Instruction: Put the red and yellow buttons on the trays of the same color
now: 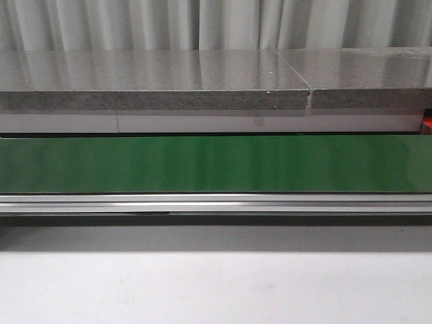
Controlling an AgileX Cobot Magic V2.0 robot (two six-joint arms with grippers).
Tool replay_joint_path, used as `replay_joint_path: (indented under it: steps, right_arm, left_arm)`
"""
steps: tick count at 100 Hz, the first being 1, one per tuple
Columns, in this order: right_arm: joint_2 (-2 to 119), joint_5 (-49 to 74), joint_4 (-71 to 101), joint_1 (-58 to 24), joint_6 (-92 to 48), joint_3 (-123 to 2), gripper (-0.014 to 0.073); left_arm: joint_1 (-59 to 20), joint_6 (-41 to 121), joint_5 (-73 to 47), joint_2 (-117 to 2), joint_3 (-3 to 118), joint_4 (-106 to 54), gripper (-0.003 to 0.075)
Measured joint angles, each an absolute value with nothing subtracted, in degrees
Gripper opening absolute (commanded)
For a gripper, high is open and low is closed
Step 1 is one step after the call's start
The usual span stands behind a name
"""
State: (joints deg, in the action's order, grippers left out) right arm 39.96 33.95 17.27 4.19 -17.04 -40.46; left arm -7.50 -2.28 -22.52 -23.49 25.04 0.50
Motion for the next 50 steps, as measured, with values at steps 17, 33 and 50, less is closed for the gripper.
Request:
replay_joint_path:
  steps: [17, 33, 50]
  right_arm:
    - [39.96, 33.95, 17.27, 4.19, -17.04, -40.46, -0.0067]
    - [39.96, 33.95, 17.27, 4.19, -17.04, -40.46, -0.0067]
    - [39.96, 33.95, 17.27, 4.19, -17.04, -40.46, -0.0067]
  left_arm:
    - [-7.50, -2.28, -22.74, -23.49, 25.04, 0.50, 0.0449]
    - [-7.50, -2.28, -22.86, -23.49, 25.04, 0.50, 0.0666]
    - [-7.50, -2.28, -22.97, -23.49, 25.04, 0.50, 0.0662]
